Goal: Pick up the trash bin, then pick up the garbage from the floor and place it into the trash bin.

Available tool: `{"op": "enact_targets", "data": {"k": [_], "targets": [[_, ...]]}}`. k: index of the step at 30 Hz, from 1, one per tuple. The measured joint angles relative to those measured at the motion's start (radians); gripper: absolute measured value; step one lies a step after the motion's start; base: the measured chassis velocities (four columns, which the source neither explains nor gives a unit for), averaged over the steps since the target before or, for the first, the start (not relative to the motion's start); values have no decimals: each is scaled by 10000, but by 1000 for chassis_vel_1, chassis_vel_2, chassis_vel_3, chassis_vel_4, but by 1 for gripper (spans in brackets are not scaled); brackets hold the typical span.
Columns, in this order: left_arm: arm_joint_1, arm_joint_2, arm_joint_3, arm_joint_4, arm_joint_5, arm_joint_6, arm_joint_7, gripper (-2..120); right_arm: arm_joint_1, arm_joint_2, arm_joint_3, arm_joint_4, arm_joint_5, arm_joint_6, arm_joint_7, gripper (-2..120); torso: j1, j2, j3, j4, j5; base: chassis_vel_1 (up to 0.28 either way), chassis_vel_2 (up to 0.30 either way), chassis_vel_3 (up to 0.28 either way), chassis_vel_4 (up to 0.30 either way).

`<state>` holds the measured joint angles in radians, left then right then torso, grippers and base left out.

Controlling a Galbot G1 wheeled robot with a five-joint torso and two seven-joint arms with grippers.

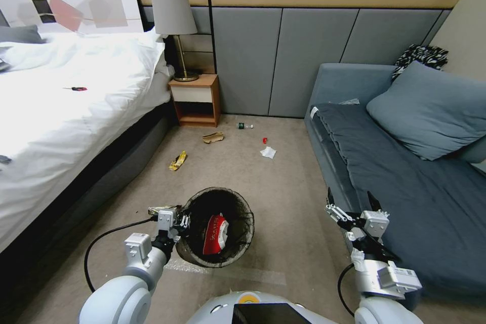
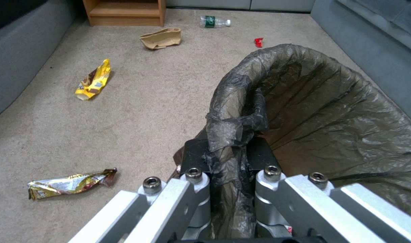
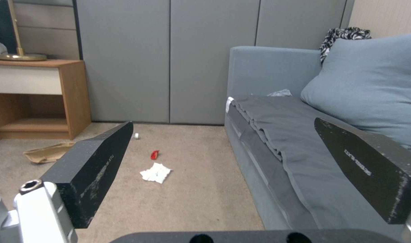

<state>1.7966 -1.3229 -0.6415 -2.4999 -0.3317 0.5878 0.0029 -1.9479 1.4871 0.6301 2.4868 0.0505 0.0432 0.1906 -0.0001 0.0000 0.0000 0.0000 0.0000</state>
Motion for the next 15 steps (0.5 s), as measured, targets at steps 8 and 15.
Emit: {"op": "enact_targets", "data": {"k": [8, 15], "targets": [[137, -1, -50, 0, -3, -1, -45, 7, 163, -139, -3, -227, 0, -186, 81, 100, 0, 0, 0, -2, 0, 0, 0, 0, 0], [236, -15, -234, 0, -62, -1, -148, 7, 319, -233, -51, -489, 7, -294, 102, 100, 0, 0, 0, 0, 0, -20, 25, 26, -22]]}}
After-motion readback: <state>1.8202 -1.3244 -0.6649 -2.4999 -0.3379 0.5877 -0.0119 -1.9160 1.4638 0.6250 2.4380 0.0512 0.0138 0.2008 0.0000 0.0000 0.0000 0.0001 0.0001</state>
